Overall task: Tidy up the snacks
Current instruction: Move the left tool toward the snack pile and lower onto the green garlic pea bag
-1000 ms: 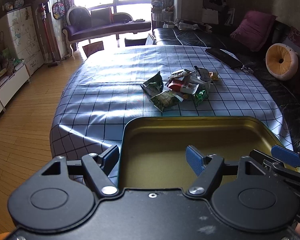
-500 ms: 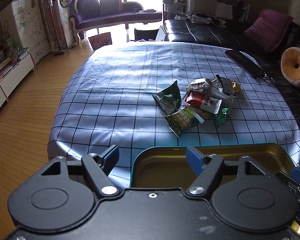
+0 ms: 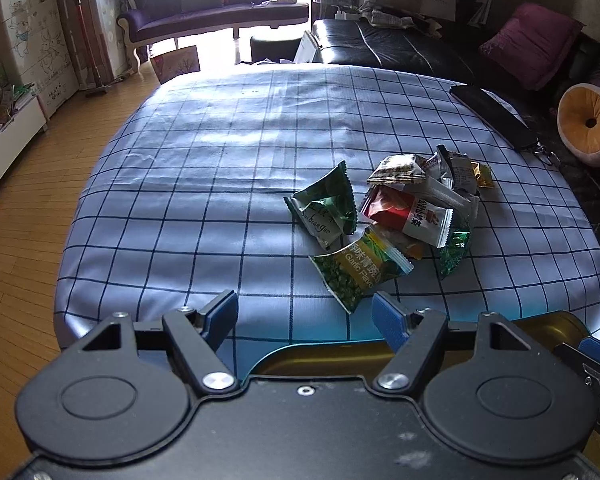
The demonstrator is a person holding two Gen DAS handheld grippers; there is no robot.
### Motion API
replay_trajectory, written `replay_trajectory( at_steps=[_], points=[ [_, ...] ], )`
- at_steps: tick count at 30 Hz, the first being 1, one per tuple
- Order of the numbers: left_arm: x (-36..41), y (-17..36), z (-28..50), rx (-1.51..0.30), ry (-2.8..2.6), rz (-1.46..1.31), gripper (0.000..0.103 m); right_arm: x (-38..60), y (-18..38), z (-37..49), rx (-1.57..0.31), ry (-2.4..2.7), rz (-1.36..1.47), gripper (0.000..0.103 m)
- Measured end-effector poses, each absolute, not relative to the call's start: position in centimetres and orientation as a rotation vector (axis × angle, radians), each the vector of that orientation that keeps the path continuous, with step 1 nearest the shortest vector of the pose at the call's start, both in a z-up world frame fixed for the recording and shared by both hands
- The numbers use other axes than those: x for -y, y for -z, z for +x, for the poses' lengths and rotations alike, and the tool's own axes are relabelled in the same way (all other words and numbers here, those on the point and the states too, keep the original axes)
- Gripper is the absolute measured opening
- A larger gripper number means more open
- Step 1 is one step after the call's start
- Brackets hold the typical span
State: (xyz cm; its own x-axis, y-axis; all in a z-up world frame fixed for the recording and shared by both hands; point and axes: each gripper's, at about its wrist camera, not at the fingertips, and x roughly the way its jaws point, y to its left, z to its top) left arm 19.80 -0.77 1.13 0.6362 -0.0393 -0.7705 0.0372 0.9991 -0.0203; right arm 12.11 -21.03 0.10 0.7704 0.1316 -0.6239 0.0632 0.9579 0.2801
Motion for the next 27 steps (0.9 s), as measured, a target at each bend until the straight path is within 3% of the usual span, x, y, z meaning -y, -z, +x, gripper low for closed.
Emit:
replay_trajectory(
  at_steps=[14, 19, 27],
  points=[
    [2.1, 1.4, 23.3, -0.852, 0.152, 0.067, 0.076, 20.9, 0.1, 15.6, -0.643, -0.039, 0.276, 0.053],
    [1.9, 3.2, 24.9, -0.930, 0.175, 0.058, 0.077, 20.5, 0.1, 16.7, -0.647, -0.045, 0.258, 0.053],
    [2.0, 4.1, 25.4, -0.923, 0.198, 0.104, 0.085, 20.0, 0.6, 18.8, -0.689, -0.067, 0.236, 0.053]
  ],
)
